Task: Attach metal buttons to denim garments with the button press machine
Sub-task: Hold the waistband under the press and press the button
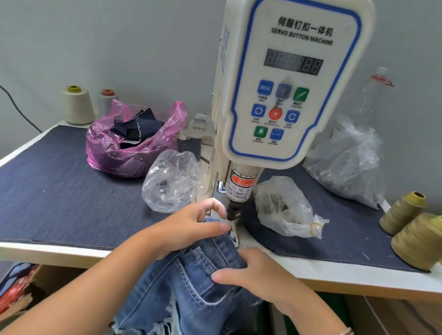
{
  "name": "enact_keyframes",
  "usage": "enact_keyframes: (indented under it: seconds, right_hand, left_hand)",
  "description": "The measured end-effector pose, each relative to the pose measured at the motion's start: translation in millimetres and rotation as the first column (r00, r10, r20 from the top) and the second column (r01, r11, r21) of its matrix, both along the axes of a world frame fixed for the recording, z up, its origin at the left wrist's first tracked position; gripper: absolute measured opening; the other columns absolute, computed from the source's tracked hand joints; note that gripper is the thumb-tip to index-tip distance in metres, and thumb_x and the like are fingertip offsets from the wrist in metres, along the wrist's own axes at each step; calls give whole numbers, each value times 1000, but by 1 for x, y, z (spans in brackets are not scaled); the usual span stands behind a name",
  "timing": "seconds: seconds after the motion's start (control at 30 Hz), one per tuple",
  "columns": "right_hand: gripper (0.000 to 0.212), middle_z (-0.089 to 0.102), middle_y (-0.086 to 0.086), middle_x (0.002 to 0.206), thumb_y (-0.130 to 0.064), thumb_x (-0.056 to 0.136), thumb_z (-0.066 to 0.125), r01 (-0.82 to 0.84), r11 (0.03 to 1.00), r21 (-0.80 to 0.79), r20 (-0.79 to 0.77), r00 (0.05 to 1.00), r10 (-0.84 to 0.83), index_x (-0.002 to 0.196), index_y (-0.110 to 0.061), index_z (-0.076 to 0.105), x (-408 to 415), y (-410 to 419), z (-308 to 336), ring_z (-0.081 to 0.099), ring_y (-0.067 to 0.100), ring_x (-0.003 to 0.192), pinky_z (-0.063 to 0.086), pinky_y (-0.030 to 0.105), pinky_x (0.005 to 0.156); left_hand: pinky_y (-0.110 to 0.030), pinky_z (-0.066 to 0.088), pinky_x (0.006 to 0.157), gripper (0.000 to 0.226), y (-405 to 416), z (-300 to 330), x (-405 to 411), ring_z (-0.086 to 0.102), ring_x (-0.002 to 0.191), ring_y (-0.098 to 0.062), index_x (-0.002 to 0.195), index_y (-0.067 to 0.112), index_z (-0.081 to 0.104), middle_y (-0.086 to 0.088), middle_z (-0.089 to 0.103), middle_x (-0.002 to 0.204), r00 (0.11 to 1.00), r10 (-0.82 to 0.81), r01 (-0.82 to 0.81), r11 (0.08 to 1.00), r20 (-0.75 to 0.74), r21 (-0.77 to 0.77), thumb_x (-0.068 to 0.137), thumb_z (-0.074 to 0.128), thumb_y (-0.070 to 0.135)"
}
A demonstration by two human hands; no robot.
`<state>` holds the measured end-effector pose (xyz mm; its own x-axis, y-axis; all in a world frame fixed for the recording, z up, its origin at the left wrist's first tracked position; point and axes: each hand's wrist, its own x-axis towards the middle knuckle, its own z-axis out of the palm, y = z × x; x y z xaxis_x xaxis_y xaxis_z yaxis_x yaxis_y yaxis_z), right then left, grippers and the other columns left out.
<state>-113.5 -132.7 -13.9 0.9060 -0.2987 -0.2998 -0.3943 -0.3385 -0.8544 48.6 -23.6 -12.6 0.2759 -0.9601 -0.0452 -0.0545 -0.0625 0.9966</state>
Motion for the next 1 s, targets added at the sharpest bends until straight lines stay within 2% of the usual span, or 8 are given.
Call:
enact_keyframes:
  seconds: [0.13, 0.2, 0.3, 0.43, 0.57, 0.73, 0.9, 1.0]
  right_hand:
    - [20, 75, -1, 93, -27, 72, 61, 64, 973, 223, 60, 995, -79, 88, -26, 72, 2, -7, 0, 69, 14, 88, 51, 30, 82]
    - [30, 73, 8, 105, -17, 78, 58, 58, 940, 335, 116, 988, -102, 105, -18, 70, 3, -11, 2, 68, 20, 98, 53, 29, 84]
    - [27, 69, 15, 112, -8, 90, 56, 47, 873, 486, 203, 965, -165, 115, -10, 67, 8, -15, 4, 66, 26, 104, 52, 30, 84]
    - [21, 73, 8, 99, -18, 81, 62, 64, 793, 605, 224, 943, -247, 96, -21, 76, 14, -21, 6, 69, 15, 89, 54, 24, 72]
    - [19, 74, 6, 93, -19, 78, 63, 67, 751, 657, 217, 937, -273, 90, -25, 77, 14, -31, 3, 70, 15, 83, 54, 25, 68]
    - [17, 74, 9, 95, -14, 76, 71, 54, 781, 623, 203, 952, -229, 90, -21, 78, 17, -40, 8, 70, 18, 84, 55, 26, 70]
    - [31, 69, 12, 108, -7, 77, 70, 5, 850, 526, 160, 982, -105, 107, -13, 67, 19, -52, 13, 66, 23, 98, 52, 33, 88]
    - [34, 70, 8, 112, -5, 83, 70, -76, 927, 367, 69, 996, 55, 115, -13, 63, 21, -58, 13, 67, 22, 103, 54, 30, 83]
  left_hand:
    - [-19, 46, 64, 36, 5, -7, 12, 59, 63, -5, 91, 30, 54, 10, 61, 66, 1000, 20, -21, 998, 7, 63, 68, 76, 46]
    - [-33, 53, 80, 44, 8, -12, 17, 66, 79, -19, 100, 33, 59, -6, 65, 84, 1000, 4, -2, 994, -13, 110, 64, 80, 48]
    - [-56, 41, 103, 69, 12, -17, 19, 62, 109, -41, 121, 29, 57, -30, 58, 121, 994, -25, 37, 993, -105, 112, 61, 85, 48]
    - [-49, 45, 102, 93, 17, -23, 21, 60, 118, -34, 136, 19, 43, -20, 61, 128, 965, -105, 141, 981, -240, 136, 59, 87, 48]
    - [-44, 44, 105, 72, 19, -18, 18, 59, 120, -26, 132, 15, 48, -8, 63, 128, 971, -188, 217, 952, -147, 217, 70, 78, 37]
    - [-50, 46, 102, 37, 10, -4, 25, 65, 109, -33, 113, 11, 67, -14, 69, 116, 989, -137, 146, 957, -53, 250, 78, 73, 21]
    - [-29, 51, 94, 33, 8, 0, 36, 63, 114, -27, 123, 13, 59, -9, 67, 122, 979, -201, 201, 933, -31, 298, 90, 62, 15]
    - [-30, 53, 92, 30, 6, -3, 38, 63, 113, -27, 125, 11, 56, -10, 67, 121, 987, -160, 162, 936, -31, 311, 95, 55, 8]
